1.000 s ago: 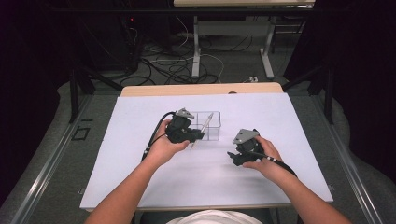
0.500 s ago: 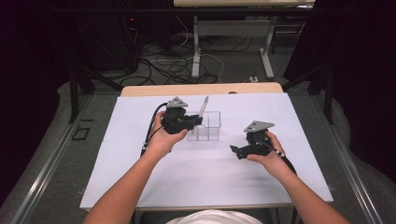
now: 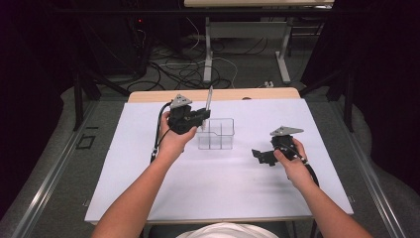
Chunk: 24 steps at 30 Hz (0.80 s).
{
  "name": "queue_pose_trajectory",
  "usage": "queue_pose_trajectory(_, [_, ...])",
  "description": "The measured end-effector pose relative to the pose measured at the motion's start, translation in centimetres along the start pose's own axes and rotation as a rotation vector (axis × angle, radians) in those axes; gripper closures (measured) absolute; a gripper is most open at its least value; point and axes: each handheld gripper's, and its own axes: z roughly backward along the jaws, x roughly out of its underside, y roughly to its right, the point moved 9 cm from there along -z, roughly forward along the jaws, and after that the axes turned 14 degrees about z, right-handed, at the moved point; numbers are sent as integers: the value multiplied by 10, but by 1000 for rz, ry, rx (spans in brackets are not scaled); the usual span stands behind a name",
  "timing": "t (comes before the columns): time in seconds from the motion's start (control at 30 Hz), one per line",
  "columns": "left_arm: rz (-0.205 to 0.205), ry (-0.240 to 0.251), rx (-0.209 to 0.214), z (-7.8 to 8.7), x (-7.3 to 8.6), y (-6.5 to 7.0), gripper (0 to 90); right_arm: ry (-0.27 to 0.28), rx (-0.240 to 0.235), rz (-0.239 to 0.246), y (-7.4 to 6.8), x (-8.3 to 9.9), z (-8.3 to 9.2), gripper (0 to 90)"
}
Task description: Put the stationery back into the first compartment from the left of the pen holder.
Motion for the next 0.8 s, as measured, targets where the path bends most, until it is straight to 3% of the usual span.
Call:
queue_pose_trajectory(0.1, [-2,15,-13,-3,-2,-4,787,-3,3,-12,0,1,1,0])
queue_pose_trajectory(0.3, [8,42,-48,-8,-5,-13,787,-4,9,8,2,3,-1,0])
queue_pose_trajectory(0.8, [40,0,-98,-27,7,-28,787,-14,-4,10,-1,7,-3,0])
